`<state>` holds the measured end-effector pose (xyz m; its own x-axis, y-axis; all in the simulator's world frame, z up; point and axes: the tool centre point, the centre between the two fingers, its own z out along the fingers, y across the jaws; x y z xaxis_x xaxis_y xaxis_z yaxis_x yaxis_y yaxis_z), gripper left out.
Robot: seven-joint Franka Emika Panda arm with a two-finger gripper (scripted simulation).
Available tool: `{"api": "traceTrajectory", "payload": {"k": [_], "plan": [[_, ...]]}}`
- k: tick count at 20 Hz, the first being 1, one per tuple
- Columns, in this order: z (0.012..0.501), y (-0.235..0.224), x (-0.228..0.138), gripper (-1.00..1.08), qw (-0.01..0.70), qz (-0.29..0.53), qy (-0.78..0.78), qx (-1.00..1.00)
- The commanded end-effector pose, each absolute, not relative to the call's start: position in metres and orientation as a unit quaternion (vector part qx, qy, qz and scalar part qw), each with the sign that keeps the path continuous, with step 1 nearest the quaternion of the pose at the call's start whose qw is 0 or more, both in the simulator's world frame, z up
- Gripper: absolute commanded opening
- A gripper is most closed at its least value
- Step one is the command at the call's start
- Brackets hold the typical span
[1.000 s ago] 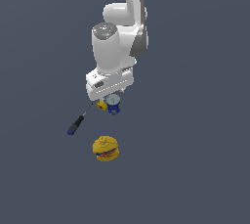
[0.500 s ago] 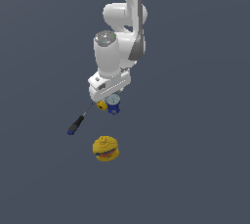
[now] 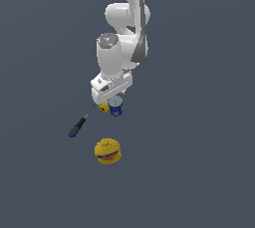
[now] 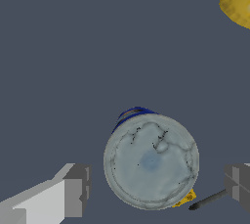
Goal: Pick up a designated object from a clutter of objects.
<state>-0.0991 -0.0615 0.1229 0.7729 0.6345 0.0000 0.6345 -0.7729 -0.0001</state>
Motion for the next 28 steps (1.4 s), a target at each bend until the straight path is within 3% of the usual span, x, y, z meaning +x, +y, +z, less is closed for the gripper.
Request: {"api": "traceTrajectory", "payload": {"k": [1,16,17,28], "plan": [[0.119,-0.062,-0.099,1.0,0.0,0.0,-0.337,-0.942],[0.076,-0.062,-0.101,1.0,0.0,0.0,-0.338,-0.941],[0.076,-0.062,-0.101,-1.0,0.0,0.0,-0.338,-0.941],[0.077,-0.062,-0.1,-1.0,-0.001,-0.001,-0.338,-0.941]]}}
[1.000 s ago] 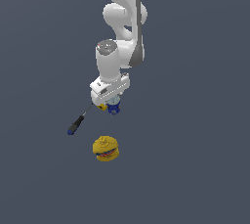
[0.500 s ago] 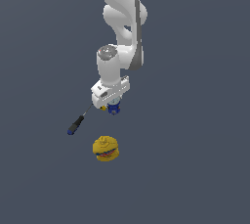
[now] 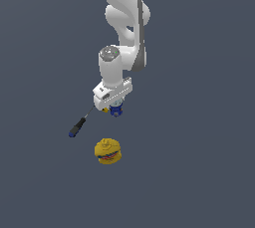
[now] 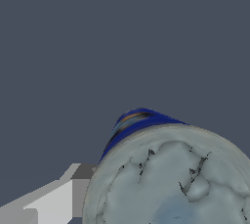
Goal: Pick up a designated object from a clutter of objects.
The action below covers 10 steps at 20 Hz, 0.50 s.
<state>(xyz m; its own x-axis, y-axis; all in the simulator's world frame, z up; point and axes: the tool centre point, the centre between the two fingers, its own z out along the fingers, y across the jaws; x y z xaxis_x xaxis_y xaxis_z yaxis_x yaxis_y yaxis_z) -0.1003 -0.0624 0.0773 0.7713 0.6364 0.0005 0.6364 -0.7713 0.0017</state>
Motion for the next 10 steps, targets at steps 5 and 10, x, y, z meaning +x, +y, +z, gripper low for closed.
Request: {"api": "traceTrajectory", "payload": {"k": [5,10], "plan": [[0.086,-0.059,-0.099,-1.0,0.001,0.001,0.338,0.941],[0.105,-0.052,-0.096,-1.0,0.001,0.0,0.338,0.941]]}}
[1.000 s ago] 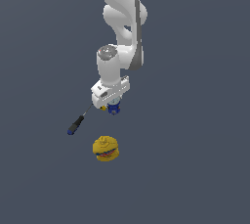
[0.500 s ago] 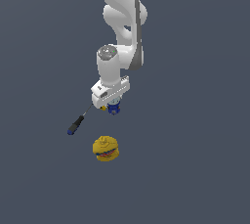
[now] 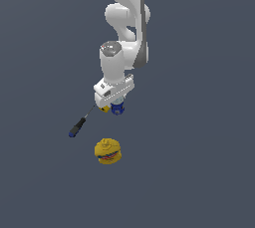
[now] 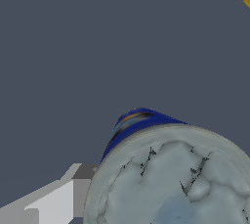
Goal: Pick up a designated object from a clutter of objects.
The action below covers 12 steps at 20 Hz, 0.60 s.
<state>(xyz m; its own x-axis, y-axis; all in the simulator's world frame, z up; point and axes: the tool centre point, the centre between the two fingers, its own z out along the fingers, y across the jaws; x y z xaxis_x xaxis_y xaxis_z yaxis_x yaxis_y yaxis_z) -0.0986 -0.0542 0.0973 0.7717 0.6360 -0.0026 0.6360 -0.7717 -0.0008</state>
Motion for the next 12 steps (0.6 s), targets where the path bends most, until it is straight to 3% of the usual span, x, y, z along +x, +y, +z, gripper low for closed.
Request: {"api": "traceTrajectory", "payload": {"k": [1,12], "plan": [[0.111,-0.05,-0.096,-1.0,0.001,0.0,0.338,0.941],[0.195,-0.018,-0.084,-1.0,0.003,0.0,0.338,0.941]]}}
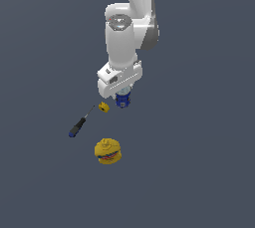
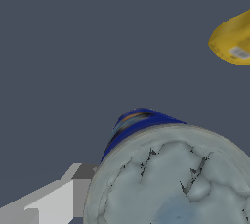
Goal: Pick up a designated object from a clutter of objects.
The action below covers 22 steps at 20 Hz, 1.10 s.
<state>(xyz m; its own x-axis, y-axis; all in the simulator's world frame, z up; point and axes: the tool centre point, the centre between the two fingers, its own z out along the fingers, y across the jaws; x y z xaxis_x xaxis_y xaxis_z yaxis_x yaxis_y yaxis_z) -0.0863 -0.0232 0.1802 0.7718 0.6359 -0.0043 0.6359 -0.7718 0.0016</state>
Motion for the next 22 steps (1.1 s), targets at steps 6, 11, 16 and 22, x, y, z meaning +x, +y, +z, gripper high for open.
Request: {"api": "traceTrajectory", "payload": {"k": [6,11,16,22], "plan": [[0.25,0.003,-0.076,-1.0,0.003,0.0,0.338,0.941],[0.296,0.021,-0.068,-1.0,0.002,0.0,0.338,0.941],[0.342,0.039,-0.06,-1.0,0.001,0.0,0.339,0.941],[0.383,0.054,-0.051,-1.0,0.0,0.0,0.339,0.941]]}}
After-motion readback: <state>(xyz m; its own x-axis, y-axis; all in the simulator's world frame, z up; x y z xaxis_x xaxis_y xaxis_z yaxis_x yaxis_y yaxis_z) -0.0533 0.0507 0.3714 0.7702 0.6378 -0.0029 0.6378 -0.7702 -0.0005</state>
